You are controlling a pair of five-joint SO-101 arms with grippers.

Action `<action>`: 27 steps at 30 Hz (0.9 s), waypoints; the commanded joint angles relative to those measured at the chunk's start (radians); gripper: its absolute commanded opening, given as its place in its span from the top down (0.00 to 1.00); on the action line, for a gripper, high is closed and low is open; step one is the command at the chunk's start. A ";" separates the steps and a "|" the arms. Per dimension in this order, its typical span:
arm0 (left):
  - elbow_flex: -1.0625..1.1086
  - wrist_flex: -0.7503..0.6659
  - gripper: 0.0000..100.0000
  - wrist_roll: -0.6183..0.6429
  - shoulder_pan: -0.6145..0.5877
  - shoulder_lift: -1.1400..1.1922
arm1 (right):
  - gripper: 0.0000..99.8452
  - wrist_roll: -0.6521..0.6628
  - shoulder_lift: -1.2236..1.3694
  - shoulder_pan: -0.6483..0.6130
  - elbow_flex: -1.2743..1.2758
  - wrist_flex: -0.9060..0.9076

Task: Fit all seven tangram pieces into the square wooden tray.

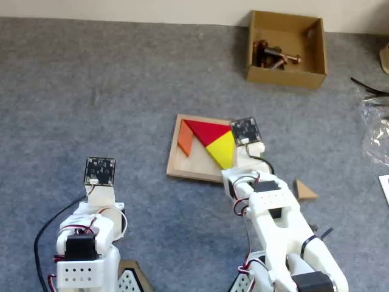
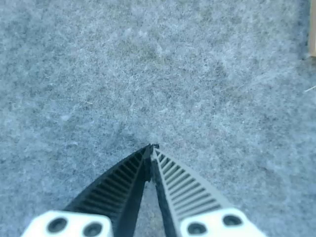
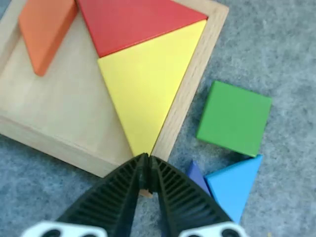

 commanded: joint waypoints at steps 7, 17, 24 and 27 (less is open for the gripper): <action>0.022 0.008 0.99 -0.006 -0.013 -0.005 | 0.99 -0.009 -0.038 0.005 -0.005 0.005; 0.022 0.008 0.99 -0.006 -0.013 -0.005 | 0.99 -0.009 -0.038 0.007 -0.008 0.004; 0.022 0.008 0.99 -0.006 -0.013 -0.005 | 0.99 -0.009 -0.038 0.013 -0.008 0.004; 0.022 0.008 0.99 -0.006 -0.013 -0.005 | 0.99 -0.011 -0.038 0.030 -0.008 0.005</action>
